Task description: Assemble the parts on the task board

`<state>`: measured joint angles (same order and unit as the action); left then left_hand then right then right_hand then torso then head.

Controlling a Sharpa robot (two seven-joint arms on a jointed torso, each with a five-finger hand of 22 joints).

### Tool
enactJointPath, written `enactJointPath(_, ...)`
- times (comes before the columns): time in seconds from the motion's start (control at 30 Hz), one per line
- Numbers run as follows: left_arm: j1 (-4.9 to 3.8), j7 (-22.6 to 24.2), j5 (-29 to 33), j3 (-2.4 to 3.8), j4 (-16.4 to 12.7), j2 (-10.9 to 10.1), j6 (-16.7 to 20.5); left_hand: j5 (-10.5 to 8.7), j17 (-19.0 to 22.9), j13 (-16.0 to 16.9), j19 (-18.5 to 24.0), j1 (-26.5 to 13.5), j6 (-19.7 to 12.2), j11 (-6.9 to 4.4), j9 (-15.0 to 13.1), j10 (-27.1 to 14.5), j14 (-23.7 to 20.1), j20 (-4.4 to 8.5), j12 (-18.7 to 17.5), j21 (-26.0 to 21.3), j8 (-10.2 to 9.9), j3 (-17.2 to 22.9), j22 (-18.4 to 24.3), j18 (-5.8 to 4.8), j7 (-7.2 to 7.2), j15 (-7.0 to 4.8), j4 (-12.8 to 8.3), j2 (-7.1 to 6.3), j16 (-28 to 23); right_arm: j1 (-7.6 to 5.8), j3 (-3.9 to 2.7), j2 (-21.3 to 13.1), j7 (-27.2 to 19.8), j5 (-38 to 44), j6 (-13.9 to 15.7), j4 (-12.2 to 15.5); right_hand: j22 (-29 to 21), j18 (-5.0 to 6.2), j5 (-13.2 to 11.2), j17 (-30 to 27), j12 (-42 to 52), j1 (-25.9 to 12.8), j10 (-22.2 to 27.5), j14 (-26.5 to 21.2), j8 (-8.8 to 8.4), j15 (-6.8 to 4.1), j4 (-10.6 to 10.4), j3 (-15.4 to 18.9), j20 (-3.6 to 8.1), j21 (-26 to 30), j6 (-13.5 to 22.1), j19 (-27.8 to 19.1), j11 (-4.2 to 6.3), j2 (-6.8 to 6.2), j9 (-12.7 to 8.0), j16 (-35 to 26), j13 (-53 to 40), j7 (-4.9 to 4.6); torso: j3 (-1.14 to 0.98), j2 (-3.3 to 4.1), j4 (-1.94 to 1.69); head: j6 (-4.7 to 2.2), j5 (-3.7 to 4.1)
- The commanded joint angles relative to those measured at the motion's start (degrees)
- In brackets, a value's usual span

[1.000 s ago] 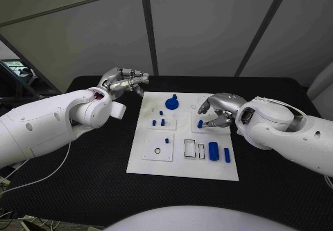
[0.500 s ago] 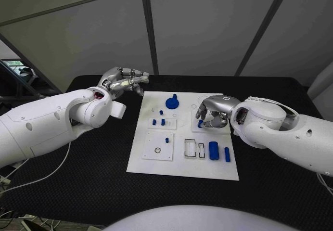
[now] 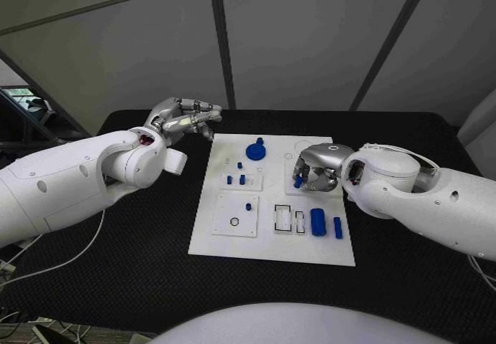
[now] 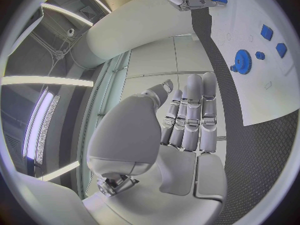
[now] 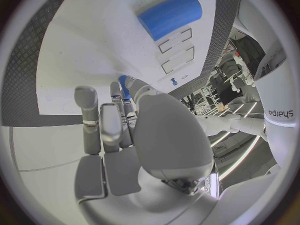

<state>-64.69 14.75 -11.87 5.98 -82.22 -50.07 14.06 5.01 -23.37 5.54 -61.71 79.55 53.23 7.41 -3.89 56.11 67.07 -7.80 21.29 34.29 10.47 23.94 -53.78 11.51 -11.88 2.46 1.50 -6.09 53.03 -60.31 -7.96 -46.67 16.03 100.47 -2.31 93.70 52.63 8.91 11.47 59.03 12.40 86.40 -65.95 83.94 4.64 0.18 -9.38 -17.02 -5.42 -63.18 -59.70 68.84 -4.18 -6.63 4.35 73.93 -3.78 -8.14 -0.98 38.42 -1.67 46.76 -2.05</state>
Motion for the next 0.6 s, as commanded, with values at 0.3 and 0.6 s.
enactJointPath(0.3,-0.09,0.49,0.2,0.04,0.0,-0.07,-0.54,-0.12,0.08,-0.08,-0.28,-0.07,-0.31,0.09,0.07,-0.34,-0.46,-0.31,0.36,-0.24,0.34,-0.33,0.12,-1.02,0.0,0.05,-0.02,0.19,-0.22,0.06,0.05,-0.17,-0.41,0.35,9.73,0.46,4.04,-1.92,-0.27,1.52,-0.96,-1.31,-4.71,1.8,1.29,-1.26,-0.67,-1.35,0.4,-3.38,-4.19,2.65,0.92,0.6,0.51,1.39,-0.55,0.82,-0.06,-0.06,0.05,-0.01,-0.13)
enactJointPath(0.6,-0.09,0.49,0.2,0.04,0.15,-0.02,-0.59,-0.12,0.08,-0.08,-0.28,-0.07,-0.31,0.09,0.07,-0.34,-0.46,-0.31,0.36,-0.24,0.34,-0.33,0.12,-1.02,0.0,0.05,-0.02,0.19,-0.22,0.08,0.04,-0.58,-0.06,-1.62,13.32,0.98,4.55,-2.01,-0.65,1.77,-1.58,-2.14,-5.68,1.77,1.41,-1.56,-1.29,-1.43,0.54,-3.81,-4.88,2.91,1.14,0.89,0.58,1.6,-0.64,1.02,-0.04,-0.06,0.02,-0.12,0.0)
